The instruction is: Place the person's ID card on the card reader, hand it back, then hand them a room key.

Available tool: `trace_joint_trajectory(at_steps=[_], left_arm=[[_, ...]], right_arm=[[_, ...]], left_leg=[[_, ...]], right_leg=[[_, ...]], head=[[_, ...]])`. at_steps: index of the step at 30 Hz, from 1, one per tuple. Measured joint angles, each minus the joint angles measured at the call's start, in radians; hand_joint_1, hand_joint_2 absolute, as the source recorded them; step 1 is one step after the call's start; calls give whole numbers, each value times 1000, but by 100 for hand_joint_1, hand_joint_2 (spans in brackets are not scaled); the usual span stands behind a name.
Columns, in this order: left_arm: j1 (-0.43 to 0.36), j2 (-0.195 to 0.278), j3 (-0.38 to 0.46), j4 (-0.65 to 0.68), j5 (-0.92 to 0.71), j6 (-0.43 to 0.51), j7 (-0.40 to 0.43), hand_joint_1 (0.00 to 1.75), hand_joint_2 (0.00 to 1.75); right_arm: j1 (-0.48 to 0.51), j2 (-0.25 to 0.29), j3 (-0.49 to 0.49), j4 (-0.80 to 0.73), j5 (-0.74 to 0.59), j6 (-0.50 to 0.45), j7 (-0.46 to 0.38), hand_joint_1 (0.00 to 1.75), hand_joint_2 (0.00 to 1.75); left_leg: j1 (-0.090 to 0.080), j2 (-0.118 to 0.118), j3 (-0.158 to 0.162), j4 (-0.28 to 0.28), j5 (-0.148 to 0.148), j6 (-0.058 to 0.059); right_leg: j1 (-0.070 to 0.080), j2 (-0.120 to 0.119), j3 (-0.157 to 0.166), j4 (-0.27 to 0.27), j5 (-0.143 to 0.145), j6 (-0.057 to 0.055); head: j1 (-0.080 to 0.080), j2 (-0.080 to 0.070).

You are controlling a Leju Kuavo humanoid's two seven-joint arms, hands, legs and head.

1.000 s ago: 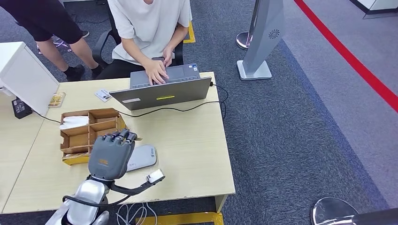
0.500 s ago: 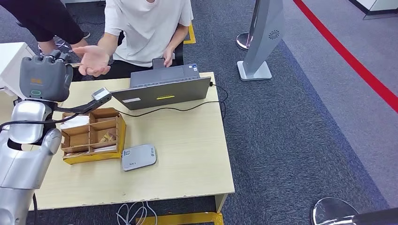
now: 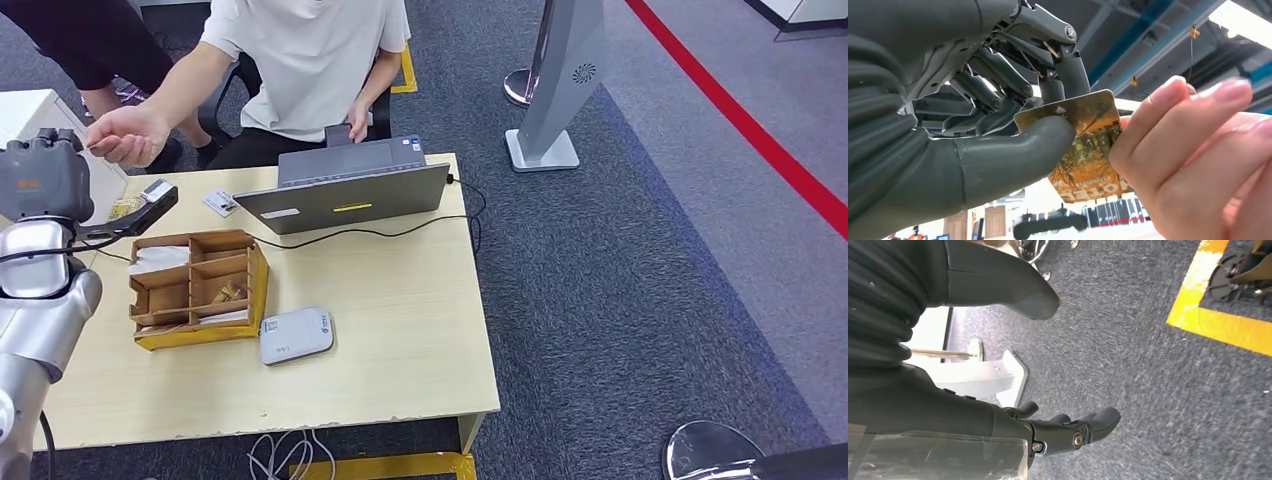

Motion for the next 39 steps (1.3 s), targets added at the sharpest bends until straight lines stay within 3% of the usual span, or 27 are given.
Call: trace_joint_trajectory(at_steps=[1,17,26,29,34,37,39], left_arm=[[0,0,4,12,1,0,-4,0,175],[8,-18,61,53,7,19,-60,0,175],[107,-33,105,-52,13,21,-145,0,175],[250,-32,124,-219,51,-6,-175,0,175],[638,0,189,-664,118,-64,-186,0,175],[901,11,300,-933,190,-56,-251,0,175],[1048,-7,413,-1073,284,-53,-352,0,175]], right_arm=[[0,-1,1,0,0,-2,3,0,175],[-1,-3,9,0,-4,-7,1,0,175],[0,-3,9,0,-40,-21,2,0,175],[2,-1,1,0,-81,-40,10,0,175],[15,8,-29,0,-133,-65,25,0,175],[27,14,-47,0,-153,-74,23,0,175],[32,18,-58,0,-164,-80,18,0,175]], left_leg=[[0,0,0,0,0,0],[0,0,0,0,0,0],[0,0,0,0,0,0],[-1,4,1,-1,-2,0],[-1,14,4,-2,-9,-1],[-1,18,6,-2,-13,-1],[-1,17,6,-2,-15,-1]], right_leg=[[0,0,0,0,0,0],[0,0,0,0,0,0],[-1,0,0,0,0,0],[-1,4,0,0,0,0],[-2,14,0,0,-4,0],[-2,18,1,0,-8,0],[-2,17,1,0,-10,0]], head=[[0,0],[0,0],[0,0],[0,0],[2,0],[2,0],[2,0]])
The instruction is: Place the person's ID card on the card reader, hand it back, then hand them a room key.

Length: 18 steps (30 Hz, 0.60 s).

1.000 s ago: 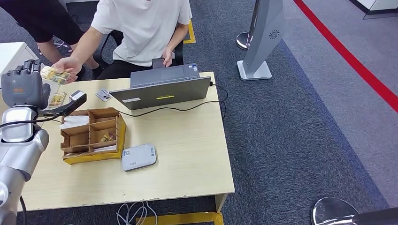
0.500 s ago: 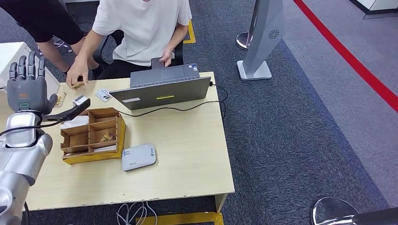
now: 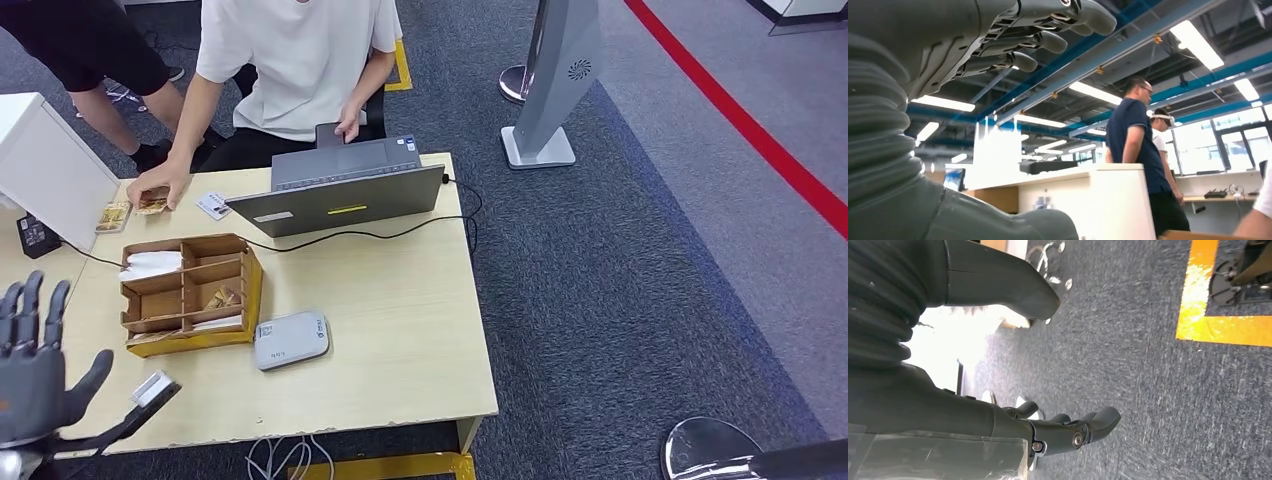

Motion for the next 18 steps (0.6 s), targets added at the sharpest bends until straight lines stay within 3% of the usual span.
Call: trace_joint_trajectory(at_steps=[3,5,7,12,16,18], left_arm=[[118,-81,227,-142,167,-55,-257,0,175],[133,-147,393,-190,249,-134,-416,0,175],[117,-203,563,-199,323,-215,-516,0,175],[25,-251,908,-50,516,-287,-567,0,175],[9,-251,956,-8,545,-290,-568,0,175],[-29,-228,1042,130,620,-293,-559,0,175]], right_arm=[[4,4,-10,0,-9,-2,-5,0,175],[4,5,-12,1,-9,-1,-6,0,175],[2,6,-12,1,-6,0,-9,0,175],[0,7,-12,1,8,1,-22,0,175],[-1,7,-12,1,9,1,-23,0,175],[-2,7,-12,1,8,1,-21,0,175]], left_leg=[[0,-6,0,0,-1,1],[0,-10,0,0,-1,1],[1,-11,0,0,-1,1],[1,-12,2,0,-1,1],[1,-12,3,0,-1,1],[1,-13,4,0,-1,1]], right_leg=[[0,-7,2,0,-3,1],[0,-11,4,0,-4,1],[1,-13,4,0,-4,1],[2,-13,7,0,-4,1],[2,-13,7,0,-4,0],[2,-14,8,0,-4,0]], head=[[-1,0],[0,0],[0,0],[-1,0],[-1,0],[-1,0]])
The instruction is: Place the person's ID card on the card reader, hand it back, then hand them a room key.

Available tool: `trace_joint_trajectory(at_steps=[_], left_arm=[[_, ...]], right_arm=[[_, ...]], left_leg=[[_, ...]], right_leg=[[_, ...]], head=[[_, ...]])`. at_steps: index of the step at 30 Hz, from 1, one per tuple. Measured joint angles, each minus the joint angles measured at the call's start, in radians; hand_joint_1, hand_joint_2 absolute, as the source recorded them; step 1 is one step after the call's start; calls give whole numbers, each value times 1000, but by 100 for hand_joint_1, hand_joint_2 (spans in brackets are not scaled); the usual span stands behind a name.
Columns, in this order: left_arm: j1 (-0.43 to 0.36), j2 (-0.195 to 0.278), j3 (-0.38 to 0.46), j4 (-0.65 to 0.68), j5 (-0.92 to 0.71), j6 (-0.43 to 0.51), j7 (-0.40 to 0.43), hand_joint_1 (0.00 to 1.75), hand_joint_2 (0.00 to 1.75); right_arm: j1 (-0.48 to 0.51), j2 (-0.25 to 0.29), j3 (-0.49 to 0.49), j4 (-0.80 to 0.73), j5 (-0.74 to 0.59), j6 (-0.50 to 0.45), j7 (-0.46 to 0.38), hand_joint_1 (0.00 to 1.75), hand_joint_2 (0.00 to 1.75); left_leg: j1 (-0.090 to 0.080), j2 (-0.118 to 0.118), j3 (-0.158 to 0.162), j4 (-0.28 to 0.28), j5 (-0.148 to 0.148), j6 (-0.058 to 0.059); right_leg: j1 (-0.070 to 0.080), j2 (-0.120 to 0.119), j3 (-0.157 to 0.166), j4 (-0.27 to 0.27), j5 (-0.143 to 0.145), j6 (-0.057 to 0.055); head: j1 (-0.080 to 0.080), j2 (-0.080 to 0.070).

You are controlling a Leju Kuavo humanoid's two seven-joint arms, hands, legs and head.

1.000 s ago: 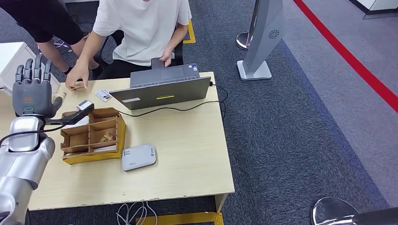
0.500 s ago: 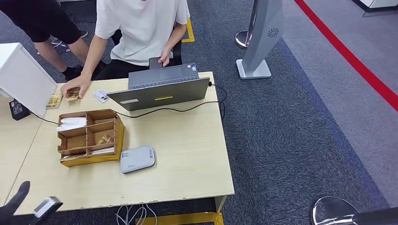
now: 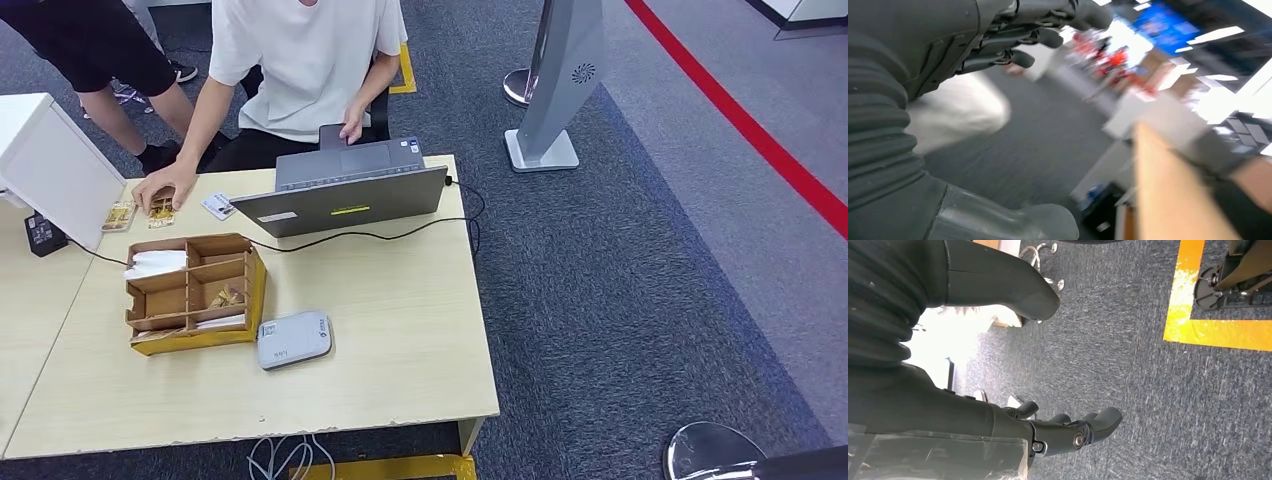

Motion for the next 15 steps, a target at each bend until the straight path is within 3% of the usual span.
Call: trace_joint_trajectory(at_steps=[3,4,8,11,15], left_arm=[[-106,89,246,561,335,-64,55,0,175],[-119,98,284,687,419,-92,69,0,175],[-135,63,323,901,575,-166,109,0,0],[-144,25,338,1003,638,-188,135,0,0],[-151,-6,347,1070,648,-187,155,0,0]], right_arm=[[-6,2,0,0,-2,-3,11,0,175],[-8,3,0,0,-2,-4,15,0,175],[-13,10,3,0,3,-6,23,0,175],[-15,14,8,0,13,-6,24,0,175],[-16,15,11,0,17,-6,24,0,0]], left_leg=[[0,-5,2,0,0,0],[-1,-6,2,0,0,0],[-1,-8,2,1,0,1],[-1,-8,2,2,-1,1],[-1,-8,2,3,-1,1]], right_leg=[[0,-5,3,0,-2,-1],[0,-6,4,0,-2,-1],[-1,-7,6,-2,-2,-1],[-1,-8,7,-3,-1,0],[-1,-8,7,-3,-1,1]], head=[[-1,0],[-1,0],[0,0],[1,0],[2,0]])
